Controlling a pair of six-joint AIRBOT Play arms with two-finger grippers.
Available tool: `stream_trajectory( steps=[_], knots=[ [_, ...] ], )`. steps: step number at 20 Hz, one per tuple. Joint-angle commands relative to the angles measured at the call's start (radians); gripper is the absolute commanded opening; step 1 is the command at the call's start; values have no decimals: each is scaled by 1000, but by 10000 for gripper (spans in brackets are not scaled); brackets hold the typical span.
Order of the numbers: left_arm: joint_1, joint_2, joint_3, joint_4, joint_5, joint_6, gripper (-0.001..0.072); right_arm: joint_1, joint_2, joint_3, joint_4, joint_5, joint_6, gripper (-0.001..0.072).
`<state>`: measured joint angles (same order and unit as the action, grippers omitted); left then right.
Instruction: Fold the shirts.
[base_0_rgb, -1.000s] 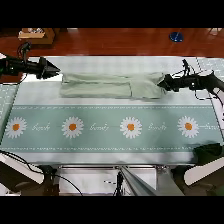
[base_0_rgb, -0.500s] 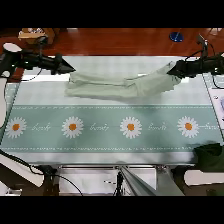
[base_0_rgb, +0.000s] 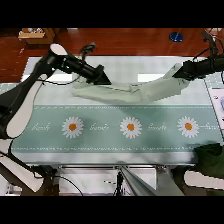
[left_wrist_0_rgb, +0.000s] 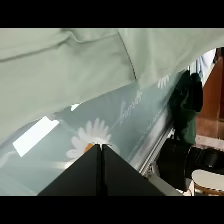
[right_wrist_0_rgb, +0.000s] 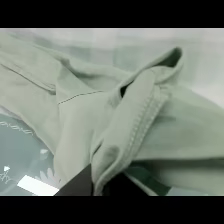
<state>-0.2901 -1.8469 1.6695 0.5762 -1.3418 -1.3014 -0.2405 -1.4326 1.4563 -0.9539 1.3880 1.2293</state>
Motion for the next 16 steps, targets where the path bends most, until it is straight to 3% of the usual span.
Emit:
stream_trajectory(
  steps=[1,16],
  knots=[
    [-122,-13,-24,0,101,-40,23,1,37,1,-6,49,12,28],
    [-405,-162,-24,-31,350,-152,23,0,241,1,-67,138,96,28]
  ],
)
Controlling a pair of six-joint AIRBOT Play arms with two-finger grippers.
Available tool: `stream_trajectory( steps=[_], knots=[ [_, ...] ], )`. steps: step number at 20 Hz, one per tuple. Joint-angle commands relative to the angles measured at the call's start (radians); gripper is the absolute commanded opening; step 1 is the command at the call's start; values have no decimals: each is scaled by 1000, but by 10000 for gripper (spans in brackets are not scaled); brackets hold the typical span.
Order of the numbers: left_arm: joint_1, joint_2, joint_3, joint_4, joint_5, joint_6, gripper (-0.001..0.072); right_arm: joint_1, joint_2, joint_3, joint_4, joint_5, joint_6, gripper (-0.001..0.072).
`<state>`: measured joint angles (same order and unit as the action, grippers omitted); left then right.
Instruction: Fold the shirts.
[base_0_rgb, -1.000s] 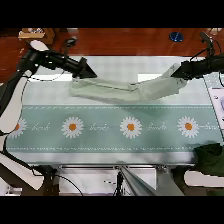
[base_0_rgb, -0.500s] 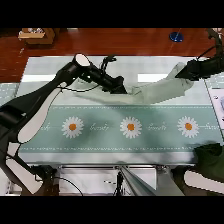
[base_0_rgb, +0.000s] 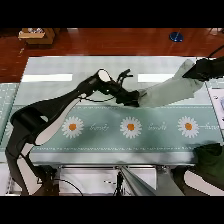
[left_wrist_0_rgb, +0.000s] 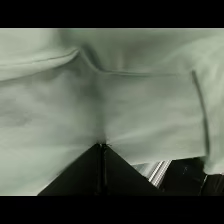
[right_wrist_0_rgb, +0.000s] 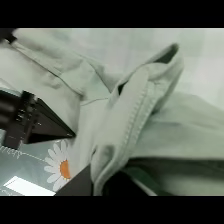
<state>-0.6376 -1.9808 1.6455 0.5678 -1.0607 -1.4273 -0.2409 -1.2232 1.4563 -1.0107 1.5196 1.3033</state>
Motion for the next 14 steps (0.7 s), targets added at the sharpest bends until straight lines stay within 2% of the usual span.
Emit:
stream_trajectory(
  steps=[1,4,8,10,14],
  knots=[
    [-74,-39,0,-47,95,-25,23,1,38,1,-11,10,28,28],
    [-56,-41,1,-45,134,28,22,1,50,1,-25,42,43,28],
    [156,66,1,-35,-18,144,21,66,53,0,-60,39,47,28],
    [285,166,1,50,-70,155,20,169,49,0,-100,-24,68,28],
    [577,404,1,179,-180,151,21,398,-16,0,-132,-274,145,28]
  ],
)
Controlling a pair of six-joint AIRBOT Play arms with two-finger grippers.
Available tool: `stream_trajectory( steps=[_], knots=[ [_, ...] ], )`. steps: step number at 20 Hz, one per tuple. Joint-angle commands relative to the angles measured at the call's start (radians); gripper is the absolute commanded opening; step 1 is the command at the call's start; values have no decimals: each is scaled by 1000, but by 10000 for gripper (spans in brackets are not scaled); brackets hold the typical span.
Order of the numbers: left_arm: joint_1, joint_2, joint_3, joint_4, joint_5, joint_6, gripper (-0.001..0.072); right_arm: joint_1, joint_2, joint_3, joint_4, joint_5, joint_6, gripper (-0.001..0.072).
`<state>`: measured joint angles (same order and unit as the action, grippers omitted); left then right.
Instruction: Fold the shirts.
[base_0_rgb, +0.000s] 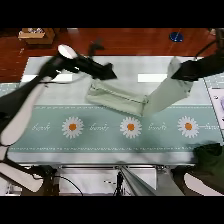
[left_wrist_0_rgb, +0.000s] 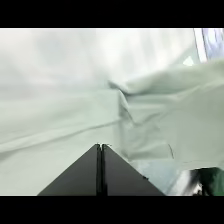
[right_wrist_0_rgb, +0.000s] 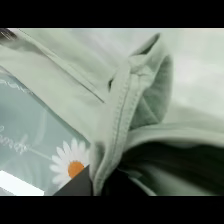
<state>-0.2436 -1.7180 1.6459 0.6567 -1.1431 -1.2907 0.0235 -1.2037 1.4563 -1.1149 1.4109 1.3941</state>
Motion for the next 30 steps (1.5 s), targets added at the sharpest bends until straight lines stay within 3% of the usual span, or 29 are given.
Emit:
stream_trajectory(
  steps=[1,5,8,9,11,12,14,16,21,23,24,26,27,30],
  knots=[
    [251,187,0,93,-126,14,21,184,-64,0,-27,-224,73,28],
    [452,326,0,93,-229,15,22,372,-217,0,-17,-454,111,28],
    [481,372,-1,92,-274,14,22,517,-348,0,-16,-653,165,29],
    [468,378,-2,93,-281,15,22,560,-389,0,1,-732,175,63],
    [435,381,-17,93,-283,15,22,624,-462,0,114,-860,178,413],
    [417,381,-33,93,-283,21,21,642,-482,0,176,-887,178,481],
    [394,381,-79,97,-283,27,22,635,-478,0,222,-861,178,480],
    [392,381,-126,98,-282,41,22,576,-425,0,191,-745,178,472],
    [433,377,-159,109,-276,50,28,254,-209,0,-225,-221,202,470],
    [463,376,-159,116,-277,53,147,97,-154,-18,-323,-65,185,470],
    [479,376,-159,116,-277,53,235,15,-127,-58,-310,-27,166,470],
    [502,376,-159,116,-280,53,314,-113,-82,-193,-198,-32,123,494],
    [507,376,-159,116,-283,52,318,-153,-65,-278,-109,-57,105,546],
    [507,376,-159,115,-283,52,318,-190,-51,-533,196,-211,-13,581]
  ],
)
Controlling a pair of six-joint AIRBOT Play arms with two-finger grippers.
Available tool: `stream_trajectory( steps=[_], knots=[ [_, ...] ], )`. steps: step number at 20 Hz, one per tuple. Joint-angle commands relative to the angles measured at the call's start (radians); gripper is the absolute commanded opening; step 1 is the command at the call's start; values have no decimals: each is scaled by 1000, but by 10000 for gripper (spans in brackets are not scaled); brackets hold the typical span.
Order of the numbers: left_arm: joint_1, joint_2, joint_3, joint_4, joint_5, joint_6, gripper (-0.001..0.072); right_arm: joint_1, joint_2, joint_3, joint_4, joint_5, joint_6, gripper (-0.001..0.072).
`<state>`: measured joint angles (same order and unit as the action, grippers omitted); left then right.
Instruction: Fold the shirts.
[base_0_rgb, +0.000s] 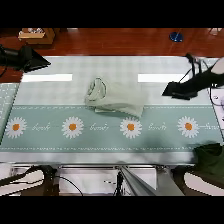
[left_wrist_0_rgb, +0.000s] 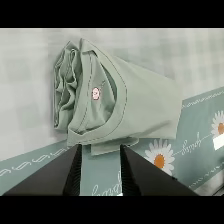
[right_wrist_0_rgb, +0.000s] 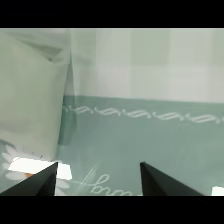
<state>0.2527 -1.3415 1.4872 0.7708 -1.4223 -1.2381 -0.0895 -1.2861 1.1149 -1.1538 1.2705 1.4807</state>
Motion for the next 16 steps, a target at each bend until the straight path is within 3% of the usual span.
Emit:
stream_trajectory(
  steps=[1,5,13,16],
  knots=[
    [10,0,-1,2,-4,-1,318,-70,31,-259,329,-151,-129,581],
    [10,0,-1,2,-4,-1,318,9,20,-391,534,-404,-210,581],
    [10,0,-1,2,-4,0,318,214,-134,-393,758,-614,-214,568],
    [10,-1,-1,2,-3,0,317,230,-136,-391,856,-626,-295,308]
  ],
)
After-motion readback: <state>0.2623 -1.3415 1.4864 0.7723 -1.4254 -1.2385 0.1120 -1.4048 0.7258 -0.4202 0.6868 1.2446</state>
